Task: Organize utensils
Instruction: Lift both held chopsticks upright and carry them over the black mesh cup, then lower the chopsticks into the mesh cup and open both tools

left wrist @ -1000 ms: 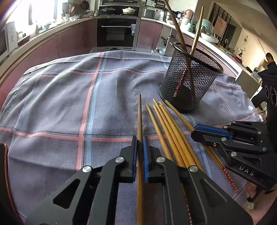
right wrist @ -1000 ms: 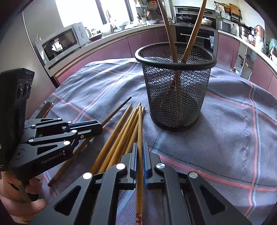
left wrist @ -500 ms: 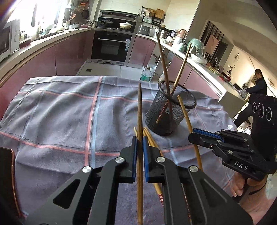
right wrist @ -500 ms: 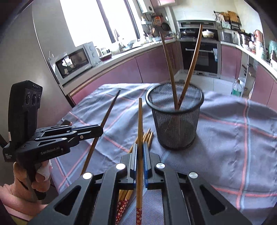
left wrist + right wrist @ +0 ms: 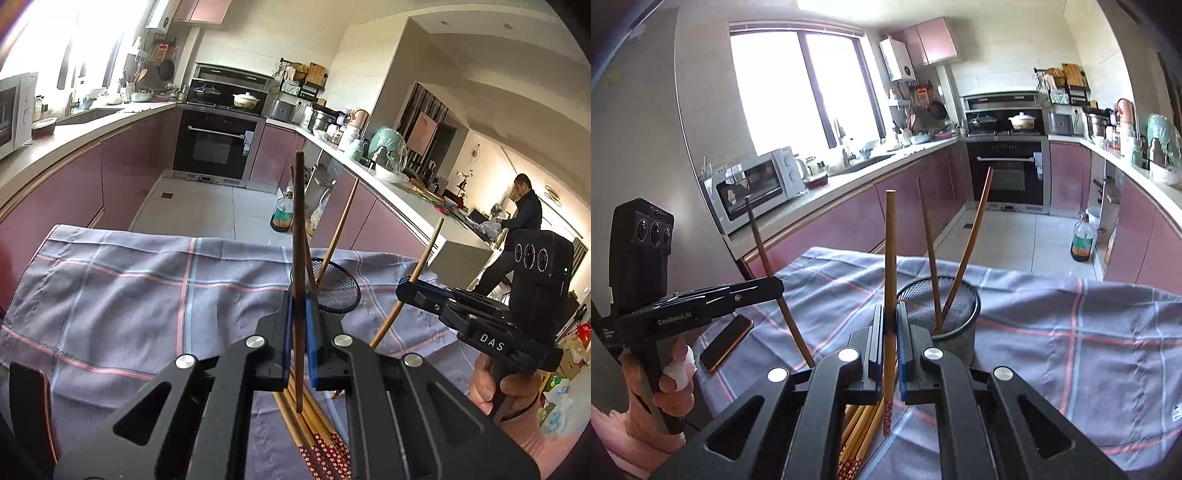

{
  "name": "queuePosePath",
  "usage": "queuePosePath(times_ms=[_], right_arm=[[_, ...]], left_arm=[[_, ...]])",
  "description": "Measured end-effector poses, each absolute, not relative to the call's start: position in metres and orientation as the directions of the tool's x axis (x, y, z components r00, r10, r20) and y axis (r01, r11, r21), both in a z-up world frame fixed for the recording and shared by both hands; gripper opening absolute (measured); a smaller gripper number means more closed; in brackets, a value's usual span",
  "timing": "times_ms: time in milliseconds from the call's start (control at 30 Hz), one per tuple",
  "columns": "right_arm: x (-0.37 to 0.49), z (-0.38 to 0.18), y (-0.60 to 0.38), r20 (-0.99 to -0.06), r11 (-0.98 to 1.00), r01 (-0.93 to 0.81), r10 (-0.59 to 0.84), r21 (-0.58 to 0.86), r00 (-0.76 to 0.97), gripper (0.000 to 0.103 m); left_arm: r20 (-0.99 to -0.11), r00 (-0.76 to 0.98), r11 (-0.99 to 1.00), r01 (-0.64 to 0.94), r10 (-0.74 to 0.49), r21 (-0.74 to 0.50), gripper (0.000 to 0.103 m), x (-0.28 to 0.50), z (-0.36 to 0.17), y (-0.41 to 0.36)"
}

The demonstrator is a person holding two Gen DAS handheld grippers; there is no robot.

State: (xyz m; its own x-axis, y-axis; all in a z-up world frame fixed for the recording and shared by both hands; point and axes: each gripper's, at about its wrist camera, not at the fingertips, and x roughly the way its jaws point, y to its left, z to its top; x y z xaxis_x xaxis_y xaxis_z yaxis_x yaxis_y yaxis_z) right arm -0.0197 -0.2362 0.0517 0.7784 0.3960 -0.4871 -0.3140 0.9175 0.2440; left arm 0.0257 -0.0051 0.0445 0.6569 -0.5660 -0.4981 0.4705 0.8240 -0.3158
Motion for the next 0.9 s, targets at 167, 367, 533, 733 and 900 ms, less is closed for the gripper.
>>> queuePosePath(times_ms=[167,367,533,733,900], right_arm=[[-0.02,0.078,-0.244,-0.438,0.925,-0.312,0.377,0.216,0.816,0.005],[-0.017,0.107,-0.25,-0.384,0.935,-0.305,0.353,0.183,0.853,0.005],[-0.005,0.124,-0.253,-0.351,0.944,-0.29,0.329,0.159,0.877,0.005],[0.01,0.133,-0.251,-0.334,0.956,-0.269,0.293,0.117,0.896,0.005],[0.028,0.119,-0.245,-0.375,0.963,-0.254,0.27,0.093,0.887,0.005]], left_arm=[[-0.448,0.665,0.801,0.503,-0.598,-0.323,0.007,0.022,0.073,-0.006],[-0.394,0.698,0.801,0.52,-0.598,-0.296,0.007,0.024,0.111,-0.013],[-0.366,0.713,0.802,0.531,-0.597,-0.274,0.007,0.032,0.136,-0.028],[-0.362,0.726,0.811,0.526,-0.585,-0.256,0.007,0.048,0.155,-0.05],[-0.41,0.72,0.828,0.506,-0.56,-0.242,0.007,0.065,0.148,-0.067]])
